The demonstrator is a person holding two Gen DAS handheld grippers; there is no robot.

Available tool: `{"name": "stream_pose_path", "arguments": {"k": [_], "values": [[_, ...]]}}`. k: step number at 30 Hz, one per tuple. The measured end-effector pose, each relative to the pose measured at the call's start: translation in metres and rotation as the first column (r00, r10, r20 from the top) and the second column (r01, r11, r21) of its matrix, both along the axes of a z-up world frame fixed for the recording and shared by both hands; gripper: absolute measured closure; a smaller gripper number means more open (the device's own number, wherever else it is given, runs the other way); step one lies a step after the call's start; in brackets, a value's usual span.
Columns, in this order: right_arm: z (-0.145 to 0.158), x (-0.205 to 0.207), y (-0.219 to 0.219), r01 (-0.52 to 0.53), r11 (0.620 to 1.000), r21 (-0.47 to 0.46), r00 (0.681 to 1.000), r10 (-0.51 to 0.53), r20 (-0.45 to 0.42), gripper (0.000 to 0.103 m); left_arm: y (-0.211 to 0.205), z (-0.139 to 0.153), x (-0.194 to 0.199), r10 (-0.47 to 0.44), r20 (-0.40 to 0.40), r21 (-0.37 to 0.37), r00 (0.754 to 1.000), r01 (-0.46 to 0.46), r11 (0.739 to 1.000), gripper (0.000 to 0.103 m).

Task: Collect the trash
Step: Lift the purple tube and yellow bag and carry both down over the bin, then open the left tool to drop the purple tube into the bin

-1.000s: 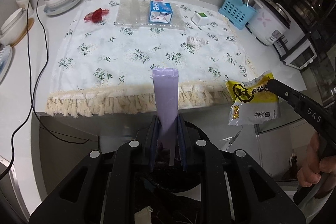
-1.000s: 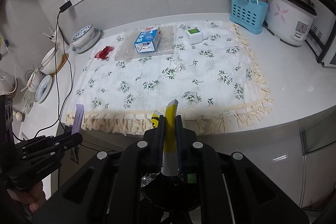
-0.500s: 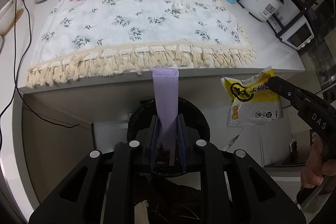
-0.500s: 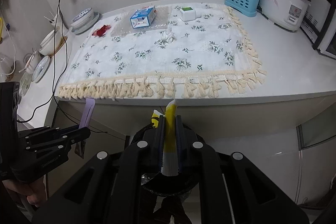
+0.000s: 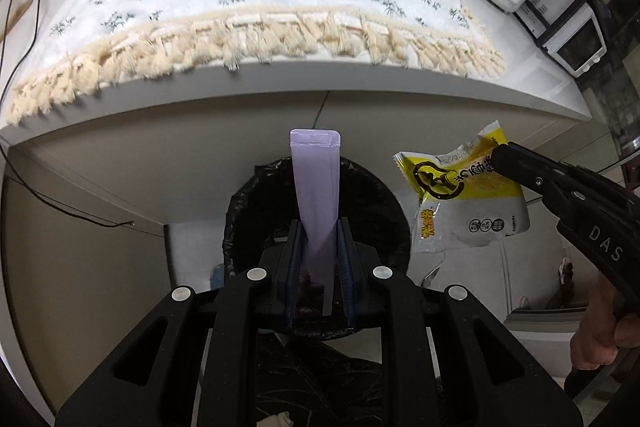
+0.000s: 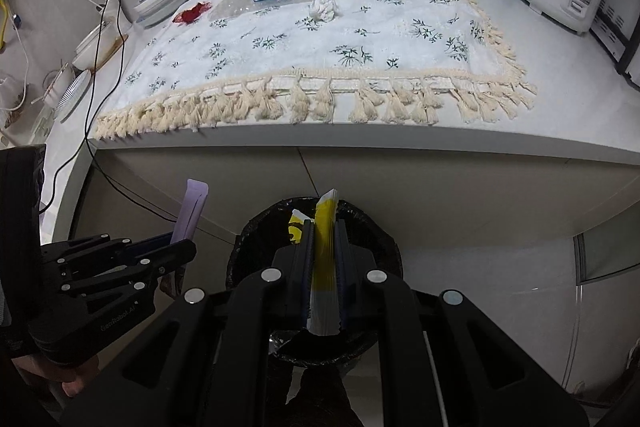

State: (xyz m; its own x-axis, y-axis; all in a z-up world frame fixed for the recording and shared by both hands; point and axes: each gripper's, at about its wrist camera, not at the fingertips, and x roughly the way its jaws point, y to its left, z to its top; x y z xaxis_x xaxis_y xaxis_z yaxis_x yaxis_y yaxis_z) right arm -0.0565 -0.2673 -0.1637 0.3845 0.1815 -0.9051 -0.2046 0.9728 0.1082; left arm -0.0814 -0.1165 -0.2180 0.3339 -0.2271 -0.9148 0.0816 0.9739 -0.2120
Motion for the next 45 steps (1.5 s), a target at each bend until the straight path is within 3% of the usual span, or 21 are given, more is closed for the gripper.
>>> {"name": "stream_pose_path", "arguments": {"k": [12,18,26,30,32,35,41,45], "values": [[-0.050,0.004,-0.014,0.031,1.000,-0.005,0.999,-0.031,-0.029,0.094,-0.010,-0.058,0.016,0.001,-0.040,0.030,0.999,0.000,1.000,0.086],[-0.057,0.002,-0.025,0.051,0.998,-0.024,0.998,-0.052,-0.041,0.094,-0.018,-0.087,0.019,-0.027,-0.074,0.046,0.997,0.031,0.998,0.086],[-0.065,0.002,-0.038,0.084,0.996,-0.037,0.994,-0.087,-0.064,0.094,-0.038,-0.102,0.022,-0.094,-0.088,0.053,0.992,0.099,0.994,0.085],[-0.070,0.004,-0.038,0.085,0.995,-0.044,0.993,-0.088,-0.073,0.094,-0.040,-0.101,0.023,-0.096,-0.078,0.052,0.992,0.101,0.994,0.078],[-0.074,0.006,-0.037,0.079,0.996,-0.046,0.993,-0.083,-0.080,0.094,-0.036,-0.099,0.022,-0.086,-0.071,0.055,0.994,0.090,0.994,0.055],[-0.082,0.010,-0.034,0.072,0.996,-0.049,0.993,-0.076,-0.088,0.094,-0.031,-0.095,0.021,-0.073,-0.045,0.058,0.996,0.076,0.995,0.044],[-0.096,0.017,-0.025,0.046,0.997,-0.055,0.993,-0.051,-0.104,0.094,-0.018,-0.087,0.016,-0.031,-0.025,0.058,0.999,0.033,0.998,0.023],[-0.110,0.022,-0.013,0.020,0.998,-0.052,0.993,-0.026,-0.119,0.094,-0.006,-0.081,0.012,0.004,-0.021,0.072,1.000,-0.003,0.997,0.016]]}}
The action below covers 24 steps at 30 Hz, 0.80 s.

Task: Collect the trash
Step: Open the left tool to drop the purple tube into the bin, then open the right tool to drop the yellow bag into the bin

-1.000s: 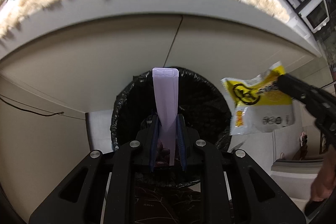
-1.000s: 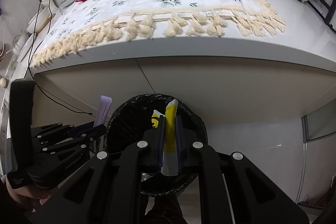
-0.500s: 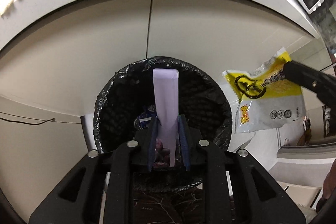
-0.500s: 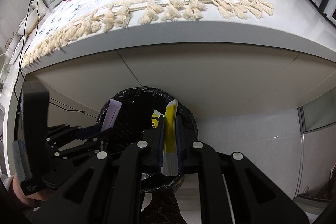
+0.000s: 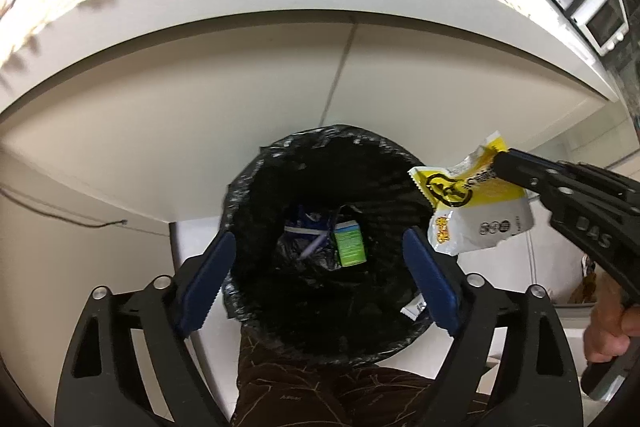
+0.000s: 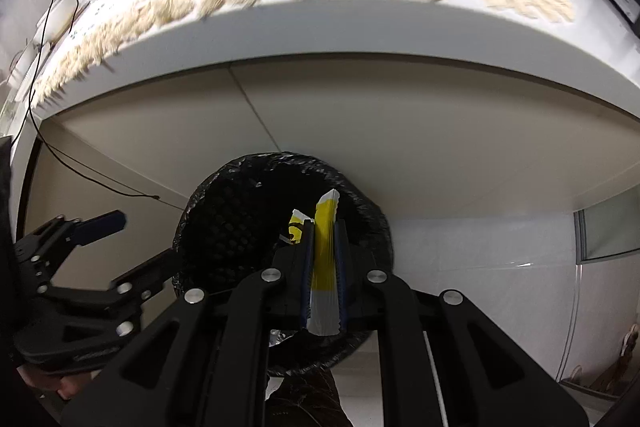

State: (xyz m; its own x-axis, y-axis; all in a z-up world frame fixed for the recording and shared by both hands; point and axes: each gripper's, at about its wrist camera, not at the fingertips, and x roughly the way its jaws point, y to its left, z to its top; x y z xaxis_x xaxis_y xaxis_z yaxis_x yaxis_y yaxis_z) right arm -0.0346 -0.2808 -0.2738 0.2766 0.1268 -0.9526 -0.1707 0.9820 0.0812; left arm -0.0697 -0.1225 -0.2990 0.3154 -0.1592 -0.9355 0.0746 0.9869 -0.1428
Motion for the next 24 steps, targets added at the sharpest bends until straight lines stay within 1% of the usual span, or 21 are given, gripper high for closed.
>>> {"name": "stream_pose_path", "arguments": {"k": [2,7,11,18,24], "values": [[-0.007,0.001,0.007,-0.012,1.000,-0.001,1.000,0.012,-0.009,0.094,0.008,0.002,-0.002,0.027,0.005,0.002,1.000,-0.027,1.000,0.010],[-0.024,0.006,0.023,-0.051,0.999,-0.013,0.998,0.050,-0.034,0.094,0.026,0.001,-0.004,0.070,0.006,0.021,0.998,-0.070,0.997,0.006],[-0.035,0.010,0.029,-0.055,0.998,-0.007,0.997,0.054,-0.057,0.094,0.039,-0.002,-0.005,0.097,-0.011,0.027,0.995,-0.097,0.995,0.006],[-0.043,0.016,0.042,-0.077,0.997,-0.013,0.995,0.076,-0.065,0.094,0.052,-0.002,-0.007,0.123,-0.007,0.045,0.992,-0.123,0.991,0.006],[-0.046,0.017,0.039,-0.070,0.997,-0.024,0.995,0.068,-0.069,0.088,0.057,-0.003,-0.004,0.136,-0.011,0.047,0.991,-0.135,0.990,0.006]]}}
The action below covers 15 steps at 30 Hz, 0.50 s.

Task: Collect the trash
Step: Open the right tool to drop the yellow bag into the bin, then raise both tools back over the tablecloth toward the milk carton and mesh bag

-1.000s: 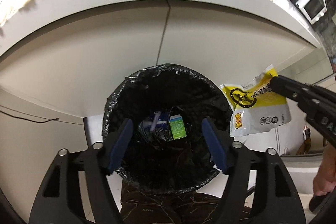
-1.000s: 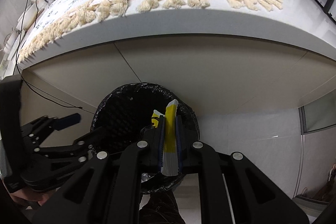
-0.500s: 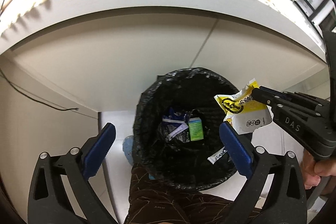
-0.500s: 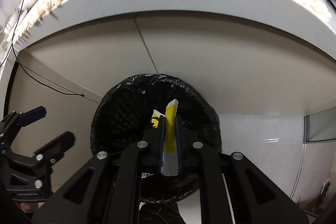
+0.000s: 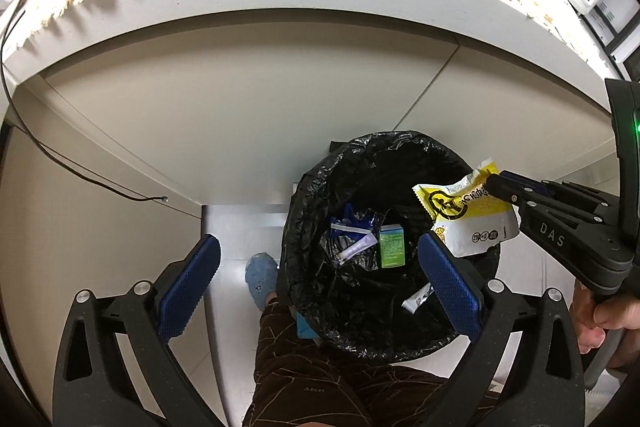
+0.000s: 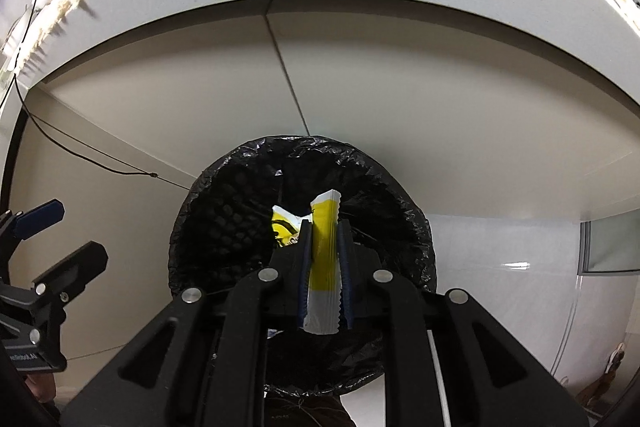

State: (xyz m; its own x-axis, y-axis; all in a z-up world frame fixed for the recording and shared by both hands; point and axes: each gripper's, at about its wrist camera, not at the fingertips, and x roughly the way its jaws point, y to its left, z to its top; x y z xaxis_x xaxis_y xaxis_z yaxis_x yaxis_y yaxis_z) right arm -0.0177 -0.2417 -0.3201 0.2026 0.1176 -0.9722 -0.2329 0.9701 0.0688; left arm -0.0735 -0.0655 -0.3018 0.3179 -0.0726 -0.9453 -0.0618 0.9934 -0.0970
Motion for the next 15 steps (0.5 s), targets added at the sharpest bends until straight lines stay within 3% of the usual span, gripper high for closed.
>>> {"name": "stream_pose_path", "arguments": {"k": [3,8,15], "values": [[0.000,0.000,-0.005,0.009,1.000,0.010,1.000,-0.009,-0.009,0.075,-0.002,-0.002,0.001,-0.004,-0.001,-0.002,1.000,0.004,1.000,0.006],[0.003,-0.004,-0.015,0.028,0.999,0.023,1.000,-0.028,-0.011,0.043,-0.006,-0.002,0.002,-0.010,-0.007,-0.002,1.000,0.010,1.000,0.006],[0.035,-0.007,-0.034,0.065,0.995,0.076,0.998,-0.065,0.006,0.016,-0.010,0.008,0.003,-0.013,0.002,-0.009,1.000,0.013,1.000,0.006]]}}
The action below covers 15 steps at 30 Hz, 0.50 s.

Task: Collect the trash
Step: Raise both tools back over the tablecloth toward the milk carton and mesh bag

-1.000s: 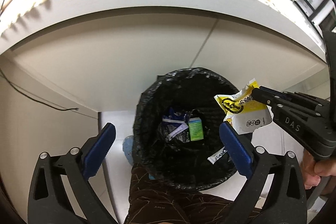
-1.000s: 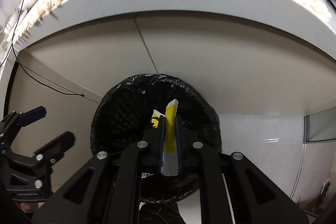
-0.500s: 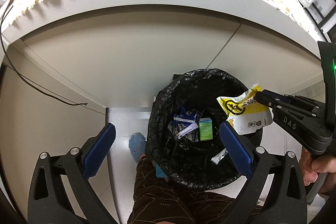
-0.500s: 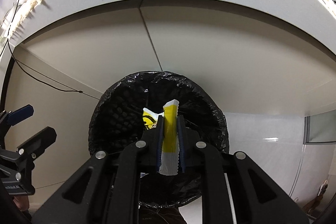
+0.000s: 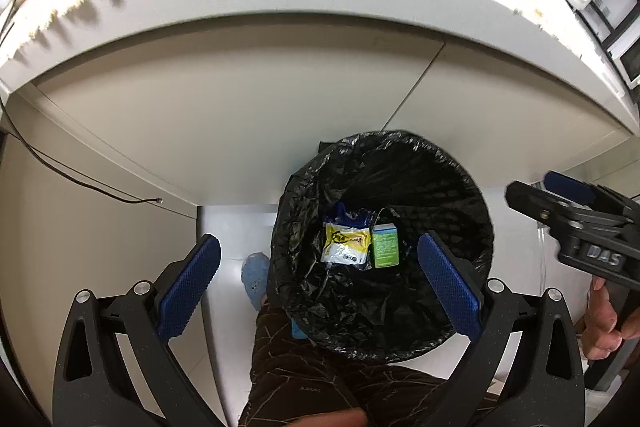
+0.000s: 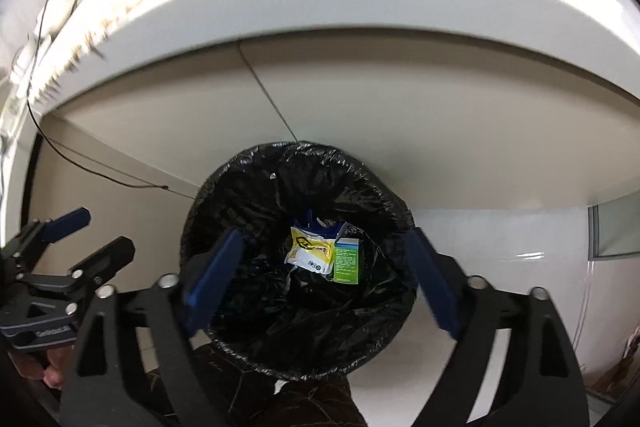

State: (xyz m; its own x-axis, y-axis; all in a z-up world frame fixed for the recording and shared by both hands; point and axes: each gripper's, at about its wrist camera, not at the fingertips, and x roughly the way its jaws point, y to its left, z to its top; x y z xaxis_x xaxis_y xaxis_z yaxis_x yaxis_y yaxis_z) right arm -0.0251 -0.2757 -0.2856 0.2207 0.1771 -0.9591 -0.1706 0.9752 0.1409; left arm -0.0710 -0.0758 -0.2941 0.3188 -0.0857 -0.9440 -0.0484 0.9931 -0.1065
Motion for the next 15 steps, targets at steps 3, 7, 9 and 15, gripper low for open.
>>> {"name": "stream_pose_path", "arguments": {"k": [3,7,9,15], "values": [[0.023,-0.004,-0.008,0.014,1.000,0.017,0.999,-0.015,0.028,0.008,0.002,0.019,-0.002,0.012,0.029,-0.013,1.000,-0.012,1.000,0.006],[0.053,-0.008,-0.013,0.016,1.000,0.017,0.996,-0.017,0.083,0.008,0.003,0.045,-0.003,0.032,0.061,0.016,0.998,-0.033,0.999,0.006],[0.067,-0.008,-0.016,-0.006,0.998,0.058,0.996,0.001,0.094,0.008,0.006,0.061,-0.006,0.043,0.095,0.008,0.995,-0.044,0.999,0.006],[0.117,-0.012,-0.011,-0.043,0.998,0.039,0.980,0.034,0.198,0.008,0.015,0.111,-0.010,0.090,0.168,-0.001,0.982,-0.091,0.996,0.006]]}}
